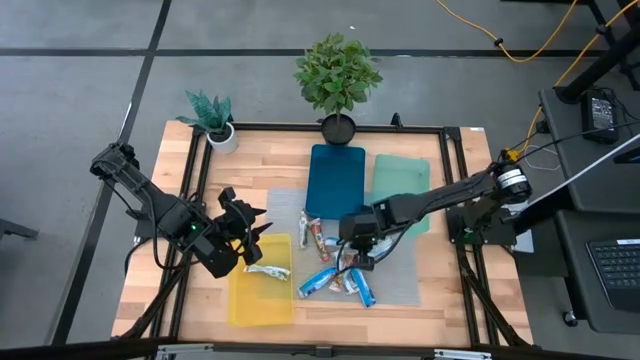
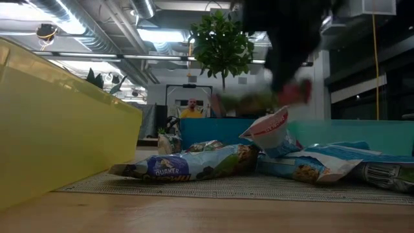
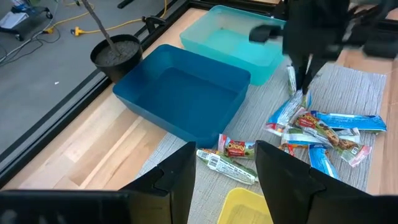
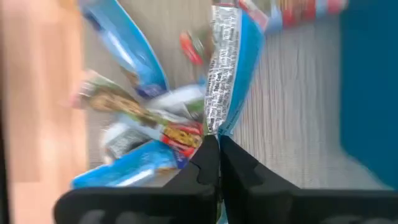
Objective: Pick and place Granola Bars by type
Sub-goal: Put the red granola bar into the green bin
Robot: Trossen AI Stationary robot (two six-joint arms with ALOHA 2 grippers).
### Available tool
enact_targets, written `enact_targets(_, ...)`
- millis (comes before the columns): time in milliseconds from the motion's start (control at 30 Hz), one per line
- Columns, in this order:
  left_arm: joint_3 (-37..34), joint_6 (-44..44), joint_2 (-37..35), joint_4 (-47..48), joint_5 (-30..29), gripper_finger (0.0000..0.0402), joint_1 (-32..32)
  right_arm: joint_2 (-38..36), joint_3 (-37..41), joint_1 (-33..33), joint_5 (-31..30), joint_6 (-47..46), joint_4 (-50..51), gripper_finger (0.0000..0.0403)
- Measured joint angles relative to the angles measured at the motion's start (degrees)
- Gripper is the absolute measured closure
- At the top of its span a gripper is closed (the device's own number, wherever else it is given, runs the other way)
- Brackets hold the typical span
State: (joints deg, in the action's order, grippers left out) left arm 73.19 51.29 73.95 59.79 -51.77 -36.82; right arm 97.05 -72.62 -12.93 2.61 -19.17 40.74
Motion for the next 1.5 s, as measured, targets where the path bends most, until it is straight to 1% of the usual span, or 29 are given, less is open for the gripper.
enact_targets(133, 0.00, 0.00, 0.02, -0.04, 0.00, 0.0248, 0.00, -2.01, -6.46, 0.79, -1.65, 1.66, 5.05, 0.0388)
enact_targets(333, 0.00, 0.00, 0.02, -0.02, 0.25, 0.0249, 0.00, -9.24, -11.77, 3.47, -2.10, 2.18, 5.01, 0.0397)
enact_targets(500, 0.00, 0.00, 0.02, -0.02, 0.81, 0.0249, -0.02, -18.24, -11.29, 3.64, -2.33, 0.86, 2.46, 0.0391)
enact_targets(600, 0.00, 0.00, 0.02, -0.02, 0.85, 0.0250, -0.11, -23.07, -10.31, 2.84, -5.17, -1.60, 2.08, 0.0392)
enact_targets(667, 0.00, 0.00, 0.02, -0.02, 0.76, 0.0251, -0.11, -25.82, -9.73, 1.91, -8.42, -2.75, 2.01, 0.0395)
enact_targets(800, 0.00, 0.00, 0.02, 0.00, -0.01, 0.0251, -0.11, -29.31, -9.56, 0.73, -13.11, -3.16, 1.84, 0.0394)
enact_targets(1000, 0.00, 0.43, 0.02, -0.02, -1.74, 0.0250, -0.07, -32.28, -9.53, 0.74, -14.01, -4.71, 2.17, 0.0392)
enact_targets(1033, 0.00, 0.66, 0.02, -0.02, -2.28, 0.0249, -0.07, -32.78, -9.53, 0.74, -14.98, -4.85, 3.41, 0.0394)
enact_targets(1100, 0.00, 1.66, 0.02, -0.02, -3.50, 0.0250, -0.07, -33.75, -9.53, 0.95, -18.91, -5.66, 7.89, 0.0394)
enact_targets(1200, 0.00, 3.45, 0.02, -0.02, -5.36, 0.0252, 0.08, -35.27, -9.49, 2.50, -26.13, -7.07, 17.27, 0.0394)
enact_targets(1267, 0.00, 4.26, 0.02, -0.02, -5.87, 0.0253, 0.19, -36.26, -9.49, 4.39, -29.64, -7.56, 22.98, 0.0393)
enact_targets(1333, 0.00, 4.50, 0.02, -0.05, -6.03, 0.0253, 0.51, -37.19, -9.49, 7.17, -31.27, -7.35, 28.56, 0.0393)
enact_targets(1400, 0.00, 4.55, 0.02, -0.03, -6.01, 0.0253, 0.95, -38.18, -9.49, 10.58, -31.61, -7.16, 33.70, 0.0393)
enact_targets(1500, 0.00, 5.11, 0.02, -0.04, -6.21, 0.0254, 1.78, -39.85, -9.49, 15.53, -31.60, -5.92, 38.27, 0.0392)
